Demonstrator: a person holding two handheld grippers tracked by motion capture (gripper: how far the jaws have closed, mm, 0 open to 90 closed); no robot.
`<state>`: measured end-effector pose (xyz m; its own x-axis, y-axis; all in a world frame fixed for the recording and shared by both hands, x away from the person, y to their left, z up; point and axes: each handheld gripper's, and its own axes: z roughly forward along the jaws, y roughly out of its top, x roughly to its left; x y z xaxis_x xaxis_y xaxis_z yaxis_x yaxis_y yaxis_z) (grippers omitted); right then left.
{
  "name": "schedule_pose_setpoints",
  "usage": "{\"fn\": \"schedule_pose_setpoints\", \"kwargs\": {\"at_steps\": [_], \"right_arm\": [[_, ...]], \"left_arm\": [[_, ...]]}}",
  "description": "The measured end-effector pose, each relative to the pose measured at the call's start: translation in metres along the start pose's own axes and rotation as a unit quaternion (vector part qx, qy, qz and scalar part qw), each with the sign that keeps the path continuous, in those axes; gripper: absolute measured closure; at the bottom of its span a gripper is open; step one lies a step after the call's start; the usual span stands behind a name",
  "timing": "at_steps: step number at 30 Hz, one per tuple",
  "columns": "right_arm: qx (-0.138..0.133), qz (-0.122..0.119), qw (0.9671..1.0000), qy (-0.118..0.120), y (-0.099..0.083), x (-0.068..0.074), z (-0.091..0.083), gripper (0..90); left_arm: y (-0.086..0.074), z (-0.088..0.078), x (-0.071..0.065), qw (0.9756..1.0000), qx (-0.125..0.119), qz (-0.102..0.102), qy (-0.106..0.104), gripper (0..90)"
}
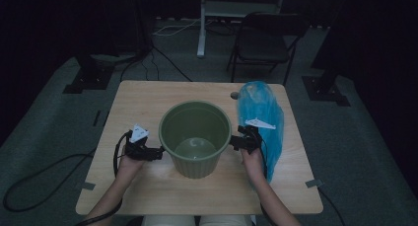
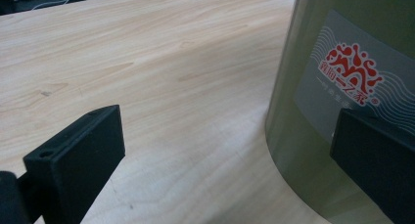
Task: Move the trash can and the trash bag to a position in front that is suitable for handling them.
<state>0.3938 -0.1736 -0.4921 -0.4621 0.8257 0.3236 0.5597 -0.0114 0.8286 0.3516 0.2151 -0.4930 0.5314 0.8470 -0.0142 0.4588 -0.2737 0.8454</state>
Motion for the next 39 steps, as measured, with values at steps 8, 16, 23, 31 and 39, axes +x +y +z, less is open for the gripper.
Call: {"fn": "schedule_pose_setpoints", "kwargs": {"at_steps": [8, 16, 23, 31, 39], "right_arm": [[0.001, 0.005, 0.9998, 0.02, -0.015, 0.006, -0.016, 17.1], [0.006, 0.008, 0.9996, 0.027, -0.022, 0.01, -0.026, 16.6], [-0.017, -0.005, 0.9988, -0.045, -0.014, -0.009, -0.043, 12.9], [0.013, 0.031, 0.9853, -0.168, 0.0, -0.087, -0.065, 12.5], [0.066, 0.076, 0.9719, -0.213, -0.01, -0.133, -0.048, 12.5]], "left_arm": [[-0.011, -0.012, -0.007, 0.9999, -0.005, -0.003, -0.015, 0.2], [-0.017, -0.021, -0.014, 0.9999, -0.011, -0.003, -0.011, 0.1], [-0.032, -0.027, -0.016, 0.9998, -0.005, -0.013, -0.014, 0.1], [-0.056, -0.042, 0.0, 0.9985, -0.018, -0.046, -0.023, 0.1], [-0.071, -0.051, 0.012, 0.998, -0.011, -0.06, -0.015, 0.2]]}}
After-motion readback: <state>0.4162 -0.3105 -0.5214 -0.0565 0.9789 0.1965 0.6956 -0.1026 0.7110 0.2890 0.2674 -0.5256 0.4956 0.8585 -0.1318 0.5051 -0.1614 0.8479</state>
